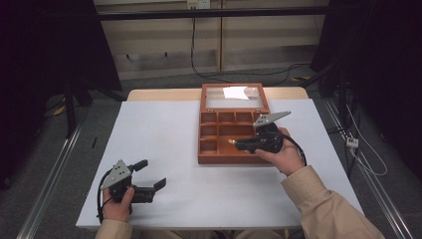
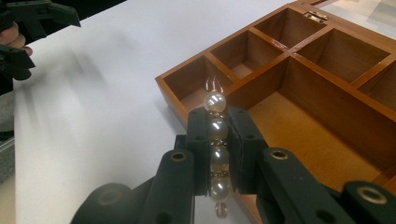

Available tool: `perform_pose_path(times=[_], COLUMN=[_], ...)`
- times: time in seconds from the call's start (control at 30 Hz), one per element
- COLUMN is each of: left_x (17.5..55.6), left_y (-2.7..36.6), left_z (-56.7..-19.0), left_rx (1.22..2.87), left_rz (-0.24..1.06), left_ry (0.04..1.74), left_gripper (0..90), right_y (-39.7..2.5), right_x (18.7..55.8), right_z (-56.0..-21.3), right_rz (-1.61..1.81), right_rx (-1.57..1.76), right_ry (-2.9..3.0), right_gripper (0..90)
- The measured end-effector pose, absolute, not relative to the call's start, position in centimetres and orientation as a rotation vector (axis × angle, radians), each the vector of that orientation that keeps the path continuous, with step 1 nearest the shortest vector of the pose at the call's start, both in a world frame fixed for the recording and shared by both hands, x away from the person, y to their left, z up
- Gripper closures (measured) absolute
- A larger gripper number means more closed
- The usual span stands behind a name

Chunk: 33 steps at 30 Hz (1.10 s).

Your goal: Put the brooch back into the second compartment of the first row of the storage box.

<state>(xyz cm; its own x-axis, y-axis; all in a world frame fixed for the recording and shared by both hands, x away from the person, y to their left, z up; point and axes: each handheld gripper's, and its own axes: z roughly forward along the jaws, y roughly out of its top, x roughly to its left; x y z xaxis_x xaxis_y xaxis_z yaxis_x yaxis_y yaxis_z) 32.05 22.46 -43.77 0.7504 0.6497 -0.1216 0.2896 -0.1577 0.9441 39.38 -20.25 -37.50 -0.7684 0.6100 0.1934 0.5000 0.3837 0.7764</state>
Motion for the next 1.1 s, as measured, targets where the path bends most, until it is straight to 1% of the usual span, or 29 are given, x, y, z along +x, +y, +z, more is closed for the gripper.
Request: perform_pose_path(times=[1.1], left_x=[32.1], left_y=[22.4], left_z=[-43.7], left_rx=[1.747], left_rz=[0.373], left_ry=[0.740], left_gripper=[3.7], right_y=[-19.6], right_x=[42.6], right_z=[-36.9], right_rz=[1.309], right_rx=[1.024], right_ry=[2.478], right_gripper=[80.1])
